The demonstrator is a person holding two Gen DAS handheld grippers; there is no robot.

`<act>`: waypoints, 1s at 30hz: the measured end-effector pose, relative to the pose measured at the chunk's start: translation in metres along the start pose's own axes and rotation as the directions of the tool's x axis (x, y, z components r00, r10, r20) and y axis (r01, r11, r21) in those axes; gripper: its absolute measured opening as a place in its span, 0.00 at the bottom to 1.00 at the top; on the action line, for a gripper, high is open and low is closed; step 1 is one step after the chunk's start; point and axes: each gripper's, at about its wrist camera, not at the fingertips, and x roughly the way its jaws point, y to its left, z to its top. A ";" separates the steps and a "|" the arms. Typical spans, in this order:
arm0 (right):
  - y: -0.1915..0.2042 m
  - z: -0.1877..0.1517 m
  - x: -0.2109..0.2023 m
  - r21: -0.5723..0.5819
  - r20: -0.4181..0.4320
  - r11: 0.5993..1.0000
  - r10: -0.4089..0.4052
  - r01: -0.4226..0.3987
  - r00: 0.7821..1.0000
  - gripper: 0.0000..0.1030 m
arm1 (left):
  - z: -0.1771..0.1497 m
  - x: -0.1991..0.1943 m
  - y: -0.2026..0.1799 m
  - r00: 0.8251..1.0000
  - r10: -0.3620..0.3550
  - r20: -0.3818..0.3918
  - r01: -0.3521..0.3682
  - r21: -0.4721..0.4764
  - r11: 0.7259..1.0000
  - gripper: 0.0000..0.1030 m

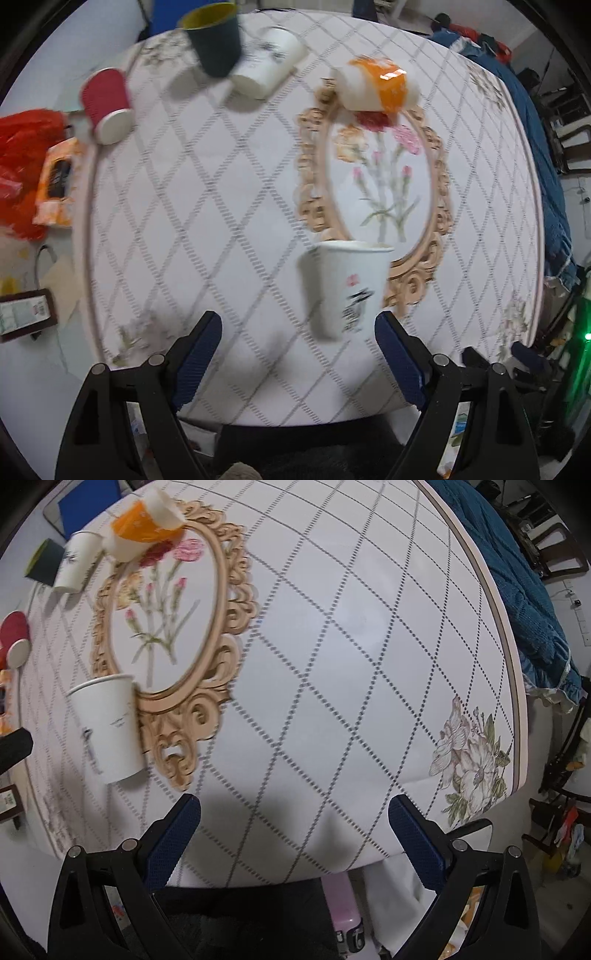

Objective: Flip cup upside down
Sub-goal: 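Set the cup upright beside the oval and open the left gripper, then roll the right tool sideways and grasp the cup body with the right gripper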

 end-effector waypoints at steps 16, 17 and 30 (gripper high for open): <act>0.109 -0.006 -0.027 -0.184 0.063 0.983 0.001 0.011 0.998 1.00 | -0.049 0.000 0.110 0.999 0.035 0.027 -0.032 -0.119 0.992 0.82; 0.117 -0.007 -0.030 -0.212 0.071 0.977 -0.009 0.024 0.997 1.00 | -0.048 0.001 0.114 0.998 0.047 0.030 -0.043 -0.121 0.992 0.82; 0.220 -0.028 -0.034 -0.842 0.535 -0.026 -0.171 0.539 0.827 1.00 | -0.028 0.023 0.125 0.990 0.111 0.084 -0.096 -0.166 0.981 0.96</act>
